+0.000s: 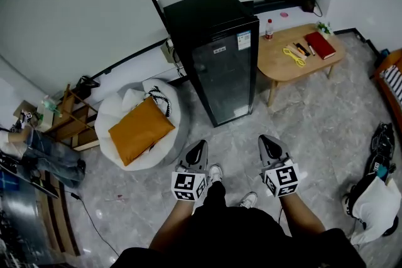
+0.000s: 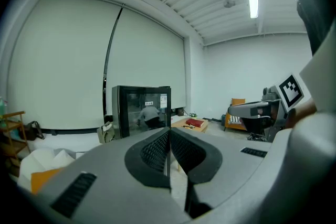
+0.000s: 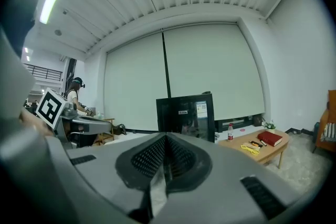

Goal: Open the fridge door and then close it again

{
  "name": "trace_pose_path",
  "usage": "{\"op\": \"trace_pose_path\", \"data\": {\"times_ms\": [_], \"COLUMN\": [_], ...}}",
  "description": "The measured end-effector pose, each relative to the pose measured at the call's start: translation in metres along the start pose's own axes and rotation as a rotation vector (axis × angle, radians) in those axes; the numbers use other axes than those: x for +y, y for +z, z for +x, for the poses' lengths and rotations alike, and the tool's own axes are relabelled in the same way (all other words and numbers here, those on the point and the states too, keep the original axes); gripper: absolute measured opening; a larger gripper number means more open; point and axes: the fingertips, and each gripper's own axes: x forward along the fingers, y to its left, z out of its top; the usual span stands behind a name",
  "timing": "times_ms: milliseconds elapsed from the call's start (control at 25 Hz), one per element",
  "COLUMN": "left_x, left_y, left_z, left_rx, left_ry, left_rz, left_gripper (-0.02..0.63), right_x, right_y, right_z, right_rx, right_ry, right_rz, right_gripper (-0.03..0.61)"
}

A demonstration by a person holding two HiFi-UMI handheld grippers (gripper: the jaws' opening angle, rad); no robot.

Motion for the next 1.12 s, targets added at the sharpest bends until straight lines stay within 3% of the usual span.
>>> {"op": "trace_pose_path", "data": {"times_ms": [480,1120], "left_x": [0.066,0.159], "left_y": [0.032,0.036], "left_z": [0.078,0.127], "left_rx": [-0.034,-0.015], "left_ry": [-0.044,-0.093], "left_rz": [0.01,0.038], "left_gripper": [0.023,0.023], "right_x": [-0.003,0.02], "right_y": [0.036,0.039], "right_z": [0.094,0.203], "right_rx": [-0.028,0.021], "right_ry": [-0.01,-0.022], "right_rz": [-0.037,-0.047], "right_gripper": [0.018,0.018]}}
